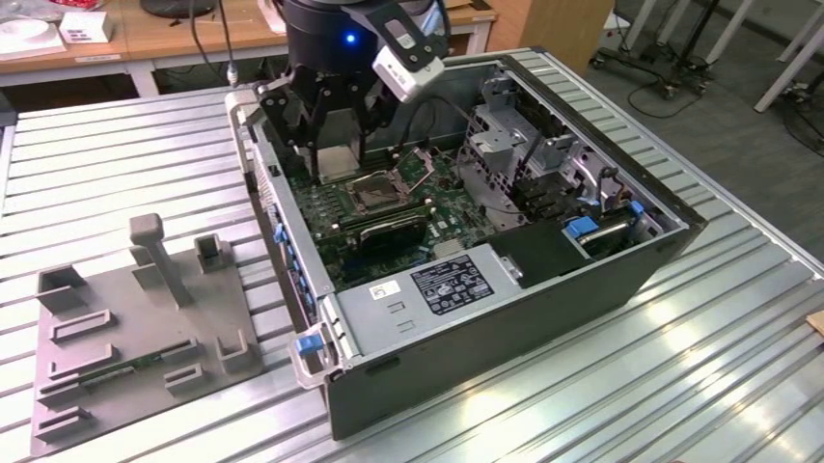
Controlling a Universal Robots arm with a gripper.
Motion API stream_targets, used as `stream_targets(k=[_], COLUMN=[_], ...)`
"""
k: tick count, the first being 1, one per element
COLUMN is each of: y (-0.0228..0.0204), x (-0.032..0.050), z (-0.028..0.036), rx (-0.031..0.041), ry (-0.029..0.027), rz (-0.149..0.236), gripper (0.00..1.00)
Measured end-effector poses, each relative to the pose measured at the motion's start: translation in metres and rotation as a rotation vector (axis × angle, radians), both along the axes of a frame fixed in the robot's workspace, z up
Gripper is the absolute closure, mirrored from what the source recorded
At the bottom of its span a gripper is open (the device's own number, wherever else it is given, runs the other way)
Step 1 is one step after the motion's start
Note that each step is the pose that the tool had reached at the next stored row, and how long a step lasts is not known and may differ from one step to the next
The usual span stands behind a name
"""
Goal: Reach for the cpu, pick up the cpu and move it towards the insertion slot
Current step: 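Pick up the cpu and move it towards the insertion slot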
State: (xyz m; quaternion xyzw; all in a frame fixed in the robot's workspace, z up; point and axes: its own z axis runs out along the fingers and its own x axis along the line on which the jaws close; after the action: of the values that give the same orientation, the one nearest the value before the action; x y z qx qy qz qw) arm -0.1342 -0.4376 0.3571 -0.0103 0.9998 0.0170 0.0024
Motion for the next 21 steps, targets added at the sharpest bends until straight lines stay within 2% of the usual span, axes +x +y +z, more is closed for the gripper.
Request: stream_targets(k=[10,21], y=[0.0000,0.0010], x=[0.0141,0.0151], z=[0.0000,0.0000], rx=[-0.0001,-0.0001], ry=[0.0000,0.0000], rz=[0.000,0.000], gripper=[0.46,0.46])
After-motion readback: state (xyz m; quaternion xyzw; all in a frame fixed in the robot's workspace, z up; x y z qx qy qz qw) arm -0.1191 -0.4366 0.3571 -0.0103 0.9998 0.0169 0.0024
